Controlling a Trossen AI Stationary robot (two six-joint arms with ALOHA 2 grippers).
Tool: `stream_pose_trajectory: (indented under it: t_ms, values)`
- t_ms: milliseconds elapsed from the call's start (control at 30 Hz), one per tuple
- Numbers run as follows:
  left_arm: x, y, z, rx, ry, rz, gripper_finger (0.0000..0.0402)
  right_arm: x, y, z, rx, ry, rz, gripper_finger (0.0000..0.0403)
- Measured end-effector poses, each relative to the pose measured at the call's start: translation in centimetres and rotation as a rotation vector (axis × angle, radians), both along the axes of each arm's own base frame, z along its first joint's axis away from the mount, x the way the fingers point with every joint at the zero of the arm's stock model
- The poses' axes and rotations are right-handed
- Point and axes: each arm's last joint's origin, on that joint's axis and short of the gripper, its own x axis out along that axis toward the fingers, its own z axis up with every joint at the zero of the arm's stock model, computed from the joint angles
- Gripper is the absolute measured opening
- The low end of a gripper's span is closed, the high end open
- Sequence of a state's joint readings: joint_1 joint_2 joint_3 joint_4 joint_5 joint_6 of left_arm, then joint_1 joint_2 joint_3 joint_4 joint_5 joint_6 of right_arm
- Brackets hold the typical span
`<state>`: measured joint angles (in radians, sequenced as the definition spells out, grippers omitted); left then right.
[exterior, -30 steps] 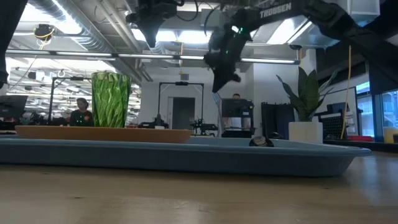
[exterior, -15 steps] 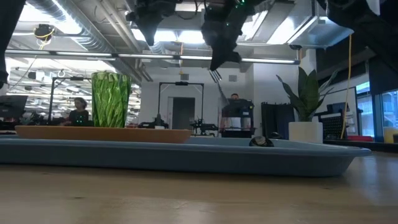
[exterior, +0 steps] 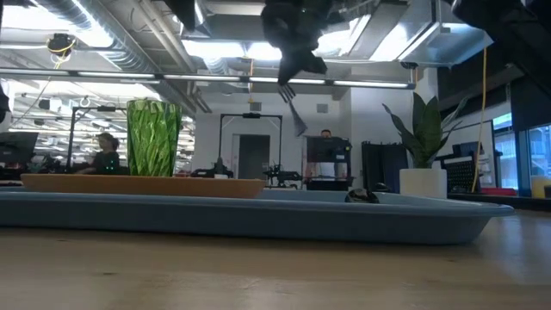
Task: Pick and place plate/cup/fork/spoon on tray
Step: Put the blue fork on the blue tray between the orange plate and blue spoon
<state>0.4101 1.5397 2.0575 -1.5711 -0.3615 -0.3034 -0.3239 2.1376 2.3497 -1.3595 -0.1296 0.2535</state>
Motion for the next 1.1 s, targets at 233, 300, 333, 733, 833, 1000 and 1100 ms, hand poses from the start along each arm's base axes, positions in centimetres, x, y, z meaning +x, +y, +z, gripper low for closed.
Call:
stream_pose_trajectory:
  t_ms: [233,300,333,733,833,1000,1100]
  values:
    - [-0.7,-0.3,0.5,0.023,0.004,-0.040,0.0000,1.1,3.8,0.0,-0.044,0.014,-0.040,0.0000]
    - [-0.7,-0.3,0.5,0.024,0.005,-0.043,0.0000,1.3,4.9,-0.1,-0.033,0.019,-0.043,0.0000]
    - [-0.7,-0.3,0.5,0.025,0.006,-0.043,0.0000,1.5,5.4,-0.4,-0.029,0.023,-0.048,0.0000]
    - [-0.6,-0.7,0.5,0.032,0.030,-0.109,0.0000,2.8,9.6,-5.8,0.052,0.110,-0.108,0.0000]
    - [-0.5,-0.8,0.5,0.033,0.032,-0.119,0.0000,2.8,9.9,-7.2,0.060,0.137,-0.122,0.0000]
    - [-0.5,-0.8,0.5,0.034,0.033,-0.119,0.0000,2.9,10.2,-9.2,0.085,0.160,-0.129,0.0000]
    - [-0.5,-0.8,0.5,0.034,0.033,-0.119,0.0000,3.1,10.2,-10.8,0.129,0.144,-0.122,0.0000]
